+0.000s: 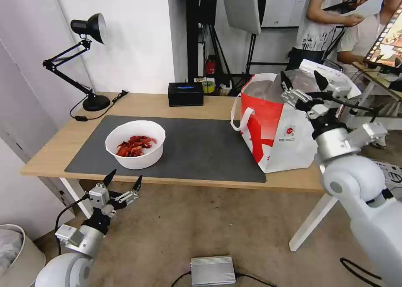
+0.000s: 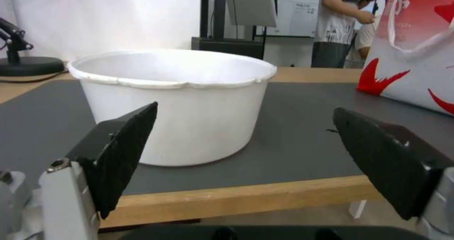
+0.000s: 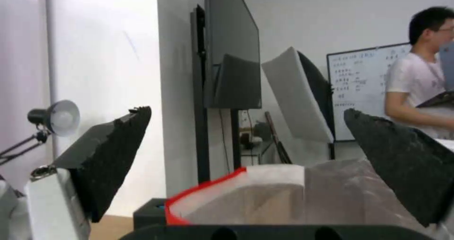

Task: Pick up the trash from the table and place it into the takeout bag.

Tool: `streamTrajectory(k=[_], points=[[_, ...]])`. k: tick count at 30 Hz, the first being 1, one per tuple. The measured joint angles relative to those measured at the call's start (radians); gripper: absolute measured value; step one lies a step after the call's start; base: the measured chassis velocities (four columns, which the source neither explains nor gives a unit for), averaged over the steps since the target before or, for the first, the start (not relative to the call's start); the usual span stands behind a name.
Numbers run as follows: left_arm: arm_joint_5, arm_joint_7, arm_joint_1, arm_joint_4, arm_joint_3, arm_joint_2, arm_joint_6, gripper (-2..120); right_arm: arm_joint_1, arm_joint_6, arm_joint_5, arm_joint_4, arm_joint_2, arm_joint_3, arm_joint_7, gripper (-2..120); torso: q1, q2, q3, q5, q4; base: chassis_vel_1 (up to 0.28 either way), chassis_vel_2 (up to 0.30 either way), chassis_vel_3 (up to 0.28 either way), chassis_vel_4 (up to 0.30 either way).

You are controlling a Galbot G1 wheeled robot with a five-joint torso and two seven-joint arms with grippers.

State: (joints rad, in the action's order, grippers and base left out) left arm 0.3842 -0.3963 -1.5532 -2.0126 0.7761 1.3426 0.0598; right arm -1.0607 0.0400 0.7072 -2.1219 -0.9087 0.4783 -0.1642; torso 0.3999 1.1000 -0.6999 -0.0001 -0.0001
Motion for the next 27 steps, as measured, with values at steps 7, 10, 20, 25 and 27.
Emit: streamTrajectory(k=[7, 10, 20, 25, 27], points=[[0.000, 0.001, -0.003, -0.006, -0.001, -0.001, 0.000, 100, -0.133, 0.042, -0.090, -0.028, -0.095, 0.047, 0.034, 100, 0.000, 0.000, 0.000, 0.0002, 0.0000, 0.000, 0.000, 0.000, 0.000], [0.001, 0.001, -0.005, -0.006, -0.004, -0.003, 0.000, 100, -0.198, 0.063, -0.142, -0.030, -0.153, 0.066, 0.043, 100, 0.000, 0.000, 0.000, 0.0000, 0.0001, 0.000, 0.000, 0.000, 0.000], [0.000, 0.005, 0.010, 0.009, -0.019, -0.010, -0.004, 100, -0.363, 0.077, -0.333, -0.019, -0.278, 0.054, -0.025, 100, 0.000, 0.000, 0.000, 0.0000, 0.0000, 0.000, 0.000, 0.000, 0.000], [0.002, 0.011, 0.020, 0.016, -0.022, -0.010, -0.005, 100, -0.392, 0.031, -0.369, -0.017, -0.288, 0.017, -0.068, 100, 0.000, 0.000, 0.000, 0.0001, 0.0001, 0.000, 0.000, 0.000, 0.000], [0.006, 0.016, 0.023, 0.016, -0.022, -0.009, -0.005, 100, -0.414, 0.013, -0.392, -0.016, -0.290, -0.010, -0.067, 100, 0.000, 0.000, 0.000, 0.0000, 0.0001, 0.000, 0.000, 0.000, 0.000]])
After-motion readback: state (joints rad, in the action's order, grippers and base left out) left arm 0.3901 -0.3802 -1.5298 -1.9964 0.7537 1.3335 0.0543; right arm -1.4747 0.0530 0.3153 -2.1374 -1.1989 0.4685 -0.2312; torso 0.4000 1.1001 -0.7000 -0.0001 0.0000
